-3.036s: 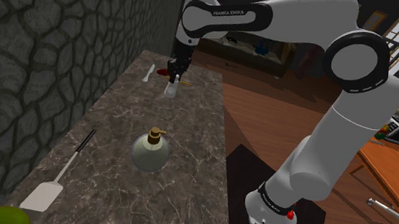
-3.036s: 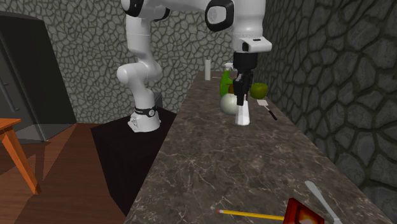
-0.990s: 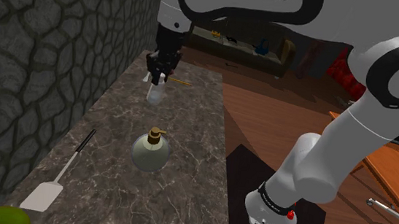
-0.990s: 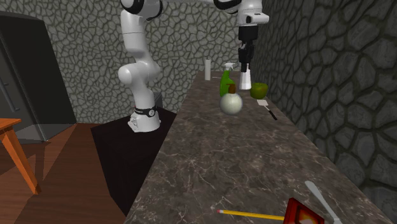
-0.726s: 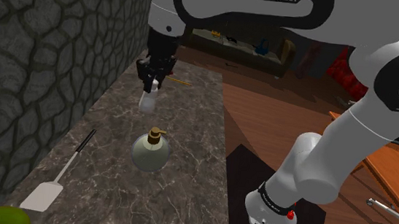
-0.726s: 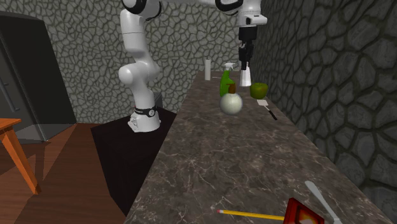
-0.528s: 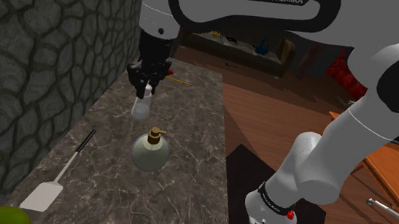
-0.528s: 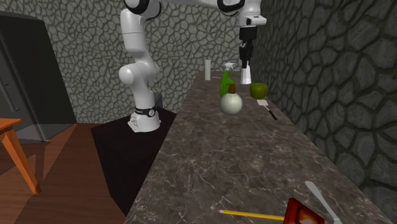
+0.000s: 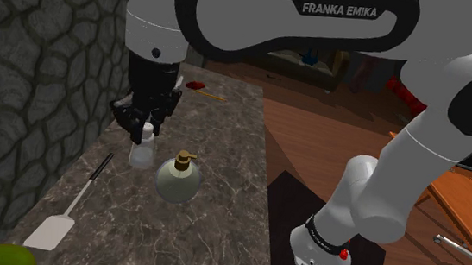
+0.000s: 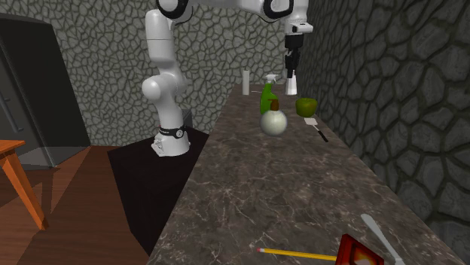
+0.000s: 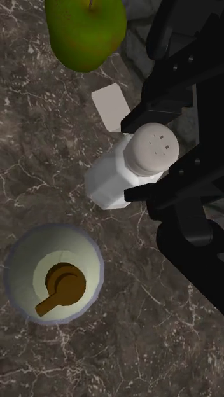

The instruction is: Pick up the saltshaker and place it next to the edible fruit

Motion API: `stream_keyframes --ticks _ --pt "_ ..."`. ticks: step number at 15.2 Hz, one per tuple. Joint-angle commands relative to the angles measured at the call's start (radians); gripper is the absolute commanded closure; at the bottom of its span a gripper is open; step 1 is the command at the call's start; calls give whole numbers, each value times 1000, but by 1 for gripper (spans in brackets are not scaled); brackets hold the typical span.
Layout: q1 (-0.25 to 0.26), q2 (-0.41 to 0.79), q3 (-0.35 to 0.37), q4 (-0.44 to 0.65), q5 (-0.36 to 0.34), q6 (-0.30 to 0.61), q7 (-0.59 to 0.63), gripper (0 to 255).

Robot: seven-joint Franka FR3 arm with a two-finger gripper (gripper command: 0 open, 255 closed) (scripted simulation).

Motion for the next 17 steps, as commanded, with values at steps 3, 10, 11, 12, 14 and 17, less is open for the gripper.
stream_keyframes --ticks 3,10,11,12,14,17 --pt "51 51 49 59 -24 -6 107 255" --pt "83 92 74 40 -44 55 166 255" --pt "83 93 74 27 -44 68 166 255" --pt "83 95 74 15 -45 81 166 255" --pt "83 98 74 -8 -46 107 166 255" --pt "83 105 74 -40 -48 146 166 255"
